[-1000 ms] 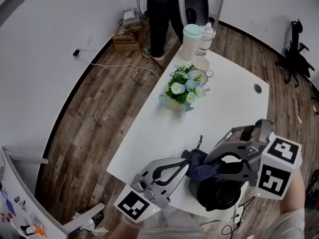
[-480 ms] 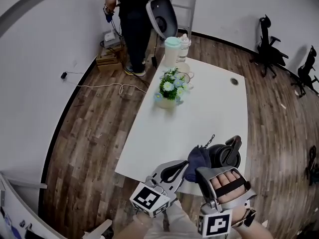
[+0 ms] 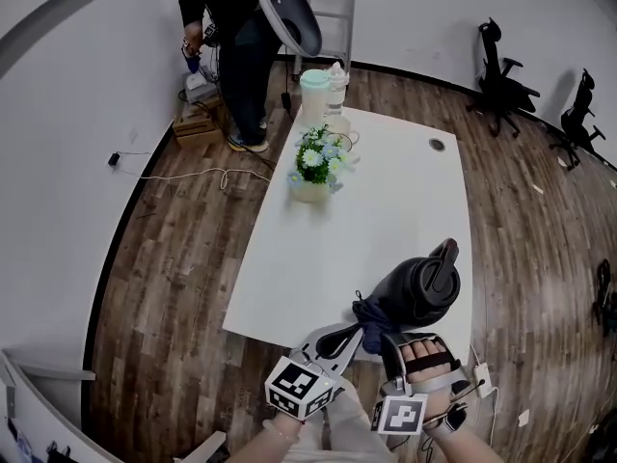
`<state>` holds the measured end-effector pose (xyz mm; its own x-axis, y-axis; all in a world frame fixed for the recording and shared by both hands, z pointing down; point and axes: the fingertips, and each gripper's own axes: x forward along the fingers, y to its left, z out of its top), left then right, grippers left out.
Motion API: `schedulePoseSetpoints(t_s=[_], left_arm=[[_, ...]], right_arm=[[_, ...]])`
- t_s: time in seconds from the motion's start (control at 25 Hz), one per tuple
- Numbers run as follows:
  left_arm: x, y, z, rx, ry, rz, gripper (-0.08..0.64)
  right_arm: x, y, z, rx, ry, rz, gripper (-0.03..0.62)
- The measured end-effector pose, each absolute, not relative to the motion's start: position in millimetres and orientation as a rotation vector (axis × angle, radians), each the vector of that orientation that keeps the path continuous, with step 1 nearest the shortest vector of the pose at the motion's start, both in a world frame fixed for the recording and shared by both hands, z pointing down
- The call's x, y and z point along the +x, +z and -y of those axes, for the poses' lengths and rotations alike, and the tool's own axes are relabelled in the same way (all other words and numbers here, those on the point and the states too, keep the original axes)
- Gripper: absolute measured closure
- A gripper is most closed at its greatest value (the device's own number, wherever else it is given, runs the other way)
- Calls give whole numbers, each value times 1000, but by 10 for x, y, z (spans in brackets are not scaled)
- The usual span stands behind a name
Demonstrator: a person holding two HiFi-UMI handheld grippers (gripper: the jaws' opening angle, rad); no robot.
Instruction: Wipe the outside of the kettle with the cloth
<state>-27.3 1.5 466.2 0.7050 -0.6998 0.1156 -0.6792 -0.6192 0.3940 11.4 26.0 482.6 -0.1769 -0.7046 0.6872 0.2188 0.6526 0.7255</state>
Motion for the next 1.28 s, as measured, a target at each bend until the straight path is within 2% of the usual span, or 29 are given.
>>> schedulePoseSetpoints(t_s=[0.28, 0.6, 0.92, 1.28], left_arm=[[-411, 4600, -194, 2530, -80, 1098, 553], [-525, 3723, -269, 2676, -191, 1227, 553], [-310, 3245, -103, 2812, -177, 1236, 553], [-177, 3336, 344, 2776, -148, 1305, 553]], right_arm=[[267, 5267, -371, 425, -751, 1610, 529], [182, 3689, -424, 732, -947, 2026, 529], [858, 3645, 43, 766, -913, 1953, 528], [1220, 3615, 352, 799, -881, 1912, 528]])
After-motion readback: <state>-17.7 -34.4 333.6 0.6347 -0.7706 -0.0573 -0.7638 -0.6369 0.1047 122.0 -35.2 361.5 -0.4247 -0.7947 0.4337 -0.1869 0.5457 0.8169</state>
